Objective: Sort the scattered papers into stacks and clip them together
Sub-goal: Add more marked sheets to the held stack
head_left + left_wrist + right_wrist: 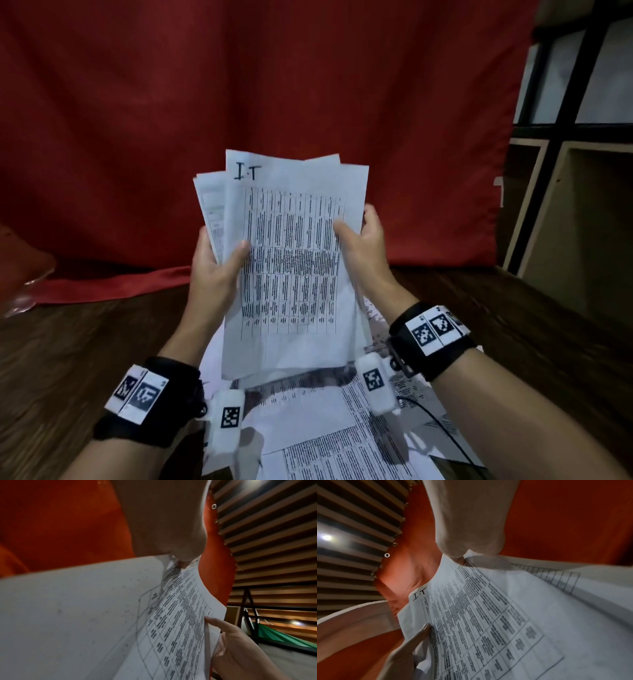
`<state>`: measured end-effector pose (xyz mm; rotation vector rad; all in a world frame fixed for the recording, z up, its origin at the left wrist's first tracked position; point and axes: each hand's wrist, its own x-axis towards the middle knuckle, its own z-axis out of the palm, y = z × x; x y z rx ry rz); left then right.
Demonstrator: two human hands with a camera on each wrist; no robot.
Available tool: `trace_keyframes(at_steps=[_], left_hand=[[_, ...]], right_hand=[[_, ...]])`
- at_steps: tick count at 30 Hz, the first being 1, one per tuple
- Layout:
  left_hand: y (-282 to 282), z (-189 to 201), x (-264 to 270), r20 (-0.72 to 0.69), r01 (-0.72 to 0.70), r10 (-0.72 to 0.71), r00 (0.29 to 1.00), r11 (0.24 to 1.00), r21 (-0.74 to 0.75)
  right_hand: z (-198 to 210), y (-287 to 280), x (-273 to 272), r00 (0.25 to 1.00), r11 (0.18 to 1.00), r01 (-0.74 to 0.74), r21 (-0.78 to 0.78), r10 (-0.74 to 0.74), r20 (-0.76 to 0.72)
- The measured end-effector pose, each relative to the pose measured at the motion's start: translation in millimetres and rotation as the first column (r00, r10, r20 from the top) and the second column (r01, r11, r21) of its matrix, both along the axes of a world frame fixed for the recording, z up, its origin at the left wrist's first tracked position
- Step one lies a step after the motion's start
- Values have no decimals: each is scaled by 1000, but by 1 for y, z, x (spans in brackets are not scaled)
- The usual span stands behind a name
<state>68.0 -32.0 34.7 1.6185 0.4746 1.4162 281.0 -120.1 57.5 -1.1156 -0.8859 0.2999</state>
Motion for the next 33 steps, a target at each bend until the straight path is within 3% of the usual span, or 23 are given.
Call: trace_keyframes(at_steps=[4,7,13,17,20,25,33], left_hand=[[5,18,3,-103,-34,50,993,987,157],[7,16,4,-175,58,-40,984,993,101],[18,-2,-6,-118,72,-82,990,994,-84],[27,-5,-7,-199,58,-82,977,991,-123],[29,-2,-8,-134,108,-127,983,984,-142],[32,-2,-7,127,130,-103,986,966,-222],[29,-6,-12,43,59,-54,998,992,-115]], right_hand=[[11,-5,-3,987,999,-31,-7,32,159],[3,-3,-3,980,997,-71,-43,78,181],[-17,0,0,989,988,-147,-44,145,-31],[-15,1,6,967,971,-217,-101,200,-158],[-13,4,6,938,963,-260,-69,235,-255],[4,4,-1,948,961,-278,-15,271,-165],[-7,6,-1,970,971,-237,-38,234,-71]])
